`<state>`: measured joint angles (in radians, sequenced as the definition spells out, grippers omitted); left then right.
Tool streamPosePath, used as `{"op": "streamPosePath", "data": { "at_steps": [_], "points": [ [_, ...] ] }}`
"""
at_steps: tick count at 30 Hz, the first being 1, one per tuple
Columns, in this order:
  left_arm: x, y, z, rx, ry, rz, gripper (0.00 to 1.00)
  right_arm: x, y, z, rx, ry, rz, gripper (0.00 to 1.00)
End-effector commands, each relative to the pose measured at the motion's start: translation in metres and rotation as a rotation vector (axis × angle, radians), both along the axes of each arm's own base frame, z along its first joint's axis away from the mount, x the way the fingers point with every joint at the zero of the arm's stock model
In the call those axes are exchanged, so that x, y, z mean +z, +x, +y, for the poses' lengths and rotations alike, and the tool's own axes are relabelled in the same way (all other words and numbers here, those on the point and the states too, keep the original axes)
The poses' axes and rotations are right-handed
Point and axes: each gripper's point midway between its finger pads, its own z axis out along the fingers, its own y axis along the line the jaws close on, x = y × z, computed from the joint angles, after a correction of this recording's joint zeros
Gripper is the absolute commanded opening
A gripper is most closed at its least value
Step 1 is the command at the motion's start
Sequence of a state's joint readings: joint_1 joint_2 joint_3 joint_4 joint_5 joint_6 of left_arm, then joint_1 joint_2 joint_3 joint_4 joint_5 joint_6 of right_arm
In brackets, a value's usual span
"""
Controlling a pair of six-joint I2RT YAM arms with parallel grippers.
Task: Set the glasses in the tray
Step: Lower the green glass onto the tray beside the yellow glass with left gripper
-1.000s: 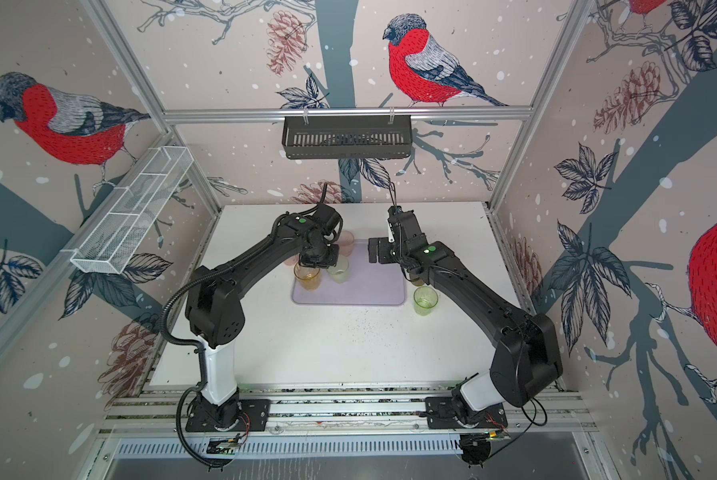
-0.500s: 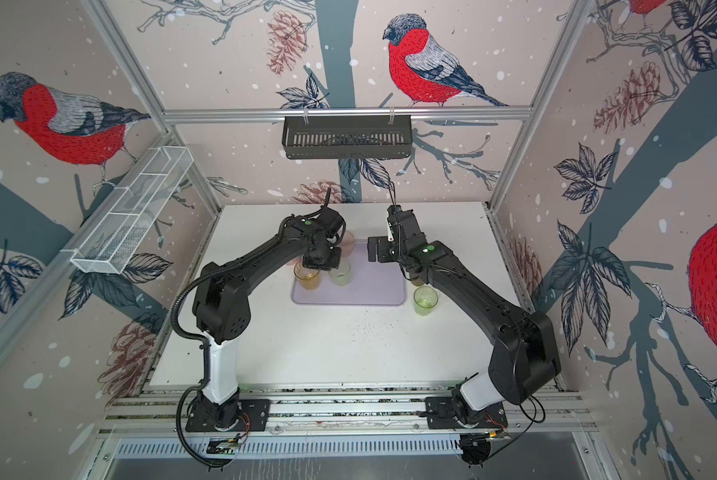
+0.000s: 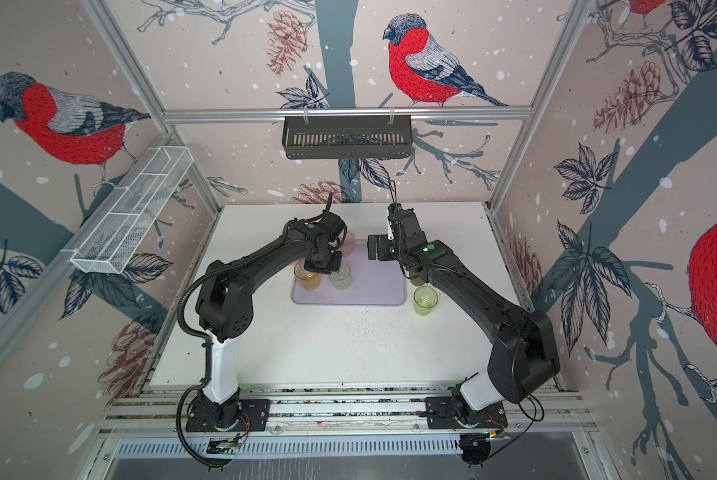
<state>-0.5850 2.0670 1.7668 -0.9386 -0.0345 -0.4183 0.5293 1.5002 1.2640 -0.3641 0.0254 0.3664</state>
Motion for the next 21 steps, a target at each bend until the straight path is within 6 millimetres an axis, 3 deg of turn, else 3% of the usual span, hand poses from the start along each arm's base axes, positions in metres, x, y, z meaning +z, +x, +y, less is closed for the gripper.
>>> {"op": "streamPosePath", "data": {
  "at_steps": [1,21],
  "points": [
    [-0.0032,0.0021,0.0009,-0.006,0.016,-0.011,0.00,0.0054,0.0033,0.0027,-0.001,0.018,-0.015,1.00],
    [-0.0091,0.0039,0.0018,-0.010,0.031,-0.007,0.00,0.0063,0.0102,0.0052,0.001,0.018,-0.021,1.00]
  ]
}}
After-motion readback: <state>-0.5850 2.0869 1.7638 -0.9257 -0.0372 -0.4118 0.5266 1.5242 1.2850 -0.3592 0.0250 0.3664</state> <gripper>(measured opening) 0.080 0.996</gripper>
